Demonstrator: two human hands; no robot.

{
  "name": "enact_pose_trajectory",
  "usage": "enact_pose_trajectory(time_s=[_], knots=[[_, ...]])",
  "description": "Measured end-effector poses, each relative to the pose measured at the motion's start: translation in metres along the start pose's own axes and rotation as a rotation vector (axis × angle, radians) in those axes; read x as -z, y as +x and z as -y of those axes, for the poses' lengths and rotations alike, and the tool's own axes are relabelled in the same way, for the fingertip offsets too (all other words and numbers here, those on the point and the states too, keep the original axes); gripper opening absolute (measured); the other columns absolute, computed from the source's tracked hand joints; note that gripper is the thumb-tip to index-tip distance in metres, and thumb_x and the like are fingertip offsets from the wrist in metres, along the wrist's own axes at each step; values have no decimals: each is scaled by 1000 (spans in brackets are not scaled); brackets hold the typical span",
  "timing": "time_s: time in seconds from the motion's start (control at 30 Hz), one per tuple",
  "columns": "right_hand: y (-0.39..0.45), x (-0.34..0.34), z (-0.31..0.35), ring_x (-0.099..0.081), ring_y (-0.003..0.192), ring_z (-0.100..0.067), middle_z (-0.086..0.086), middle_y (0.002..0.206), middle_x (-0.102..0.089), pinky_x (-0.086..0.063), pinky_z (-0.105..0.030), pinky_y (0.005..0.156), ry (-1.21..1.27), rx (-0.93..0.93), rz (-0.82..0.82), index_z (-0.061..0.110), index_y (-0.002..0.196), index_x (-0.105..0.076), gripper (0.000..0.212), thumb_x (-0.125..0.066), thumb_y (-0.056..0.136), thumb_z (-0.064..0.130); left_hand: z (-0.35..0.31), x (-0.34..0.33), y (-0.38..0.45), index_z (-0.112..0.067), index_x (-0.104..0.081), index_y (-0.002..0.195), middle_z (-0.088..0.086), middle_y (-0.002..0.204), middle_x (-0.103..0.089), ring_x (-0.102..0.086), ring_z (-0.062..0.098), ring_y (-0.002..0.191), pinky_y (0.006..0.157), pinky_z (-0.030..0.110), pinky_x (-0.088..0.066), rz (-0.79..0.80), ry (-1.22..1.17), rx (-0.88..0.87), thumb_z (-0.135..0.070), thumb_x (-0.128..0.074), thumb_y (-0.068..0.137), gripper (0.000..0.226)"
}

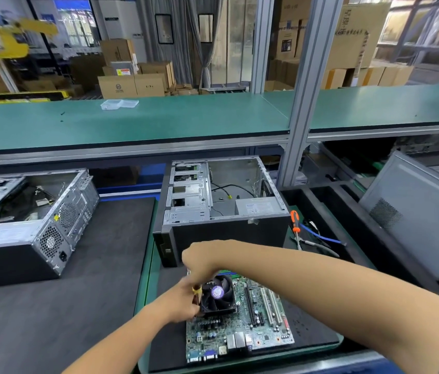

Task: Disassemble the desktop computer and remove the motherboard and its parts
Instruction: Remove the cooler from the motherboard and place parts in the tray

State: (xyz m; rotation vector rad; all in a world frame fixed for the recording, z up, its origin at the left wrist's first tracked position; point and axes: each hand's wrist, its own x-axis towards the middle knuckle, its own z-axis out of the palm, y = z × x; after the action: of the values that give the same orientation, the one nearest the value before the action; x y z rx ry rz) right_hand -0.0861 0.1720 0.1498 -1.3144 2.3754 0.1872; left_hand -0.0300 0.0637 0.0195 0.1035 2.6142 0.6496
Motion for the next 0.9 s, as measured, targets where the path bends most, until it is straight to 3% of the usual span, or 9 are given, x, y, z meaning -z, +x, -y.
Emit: enact_pose_trajectory(time_s=[0.1, 0.2, 0.37, 0.53, 0.63, 0.7, 0.8, 0.87, 0.9], knots=[[2, -1, 4, -60, 59, -27, -11, 57, -61, -45, -27, 56, 200, -170, -57, 6, 58, -56, 51, -42, 93, 41, 0, -1, 0, -14, -44, 67, 1, 66, -46, -46, 11, 55, 59, 27, -41, -43, -74, -6, -5, -50, 76, 14], [5, -6, 6, -56, 52, -27, -11, 59, -61, -47, -27, 58, 274, -280, 54, 6, 61, -56, 46, -39, 93, 35, -1, -2, -1, -11, -45, 68, 3, 62, -46, -44, 11, 53, 57, 28, -40, -68, -88, 4, -3, -49, 75, 12], [6, 1, 4, -42, 44, -24, -12, 57, -53, -34, -21, 40, 186, -114, 217, 6, 65, -53, 41, -44, 95, 32, -3, -4, -4, -12, -42, 70, 3, 64, -45, -44, 15, 60, 62, 32, -38, -36, -21, -12, -4, -48, 79, 14], [6, 13, -7, -43, 54, -23, -10, 67, -52, -37, -19, 42, -96, -25, 383, 6, 81, -59, 33, -49, 96, 34, -5, -1, -2, -3, -49, 69, 15, 64, -50, -50, 22, 57, 55, 38, -45, -34, -40, 7, 0, -49, 76, 8], [0, 5, -5, -53, 71, -22, -3, 79, -58, -40, -29, 53, -448, 30, 304, 8, 95, -62, 15, -54, 92, 20, -5, 0, -2, -10, -41, 56, 9, 58, -45, -50, 22, 56, 58, 40, -52, -52, -47, 11, 2, -50, 76, 25], [-5, 2, -10, -55, 74, -23, -2, 76, -55, -40, -30, 53, -469, 52, 228, 8, 90, -59, 9, -54, 91, 15, -5, 0, -2, -14, -37, 53, 5, 57, -43, -51, 21, 55, 59, 38, -53, -59, -52, 12, 3, -50, 76, 31], [-5, 4, -10, -48, 63, -23, -4, 67, -49, -39, -31, 55, -326, 127, 135, 10, 68, -48, 28, -54, 91, 24, -5, 0, 0, -15, -37, 51, 2, 51, -41, -48, 13, 47, 51, 28, -42, -59, -51, 4, 4, -50, 76, 35], [1, 3, 4, -48, 66, -25, -5, 68, -51, -41, -33, 61, -162, 137, 114, 9, 69, -51, 32, -52, 94, 29, -4, -1, 1, -14, -36, 61, 3, 60, -39, -41, 17, 58, 57, 29, -33, -18, 14, -4, 1, -50, 79, 27], [5, 2, 12, -48, 68, -27, -7, 71, -53, -40, -33, 61, -85, 121, 108, 7, 74, -53, 29, -50, 94, 27, -5, -1, 1, -15, -35, 64, 2, 65, -39, -42, 18, 66, 62, 32, -36, 7, 19, 2, -1, -50, 82, 27]])
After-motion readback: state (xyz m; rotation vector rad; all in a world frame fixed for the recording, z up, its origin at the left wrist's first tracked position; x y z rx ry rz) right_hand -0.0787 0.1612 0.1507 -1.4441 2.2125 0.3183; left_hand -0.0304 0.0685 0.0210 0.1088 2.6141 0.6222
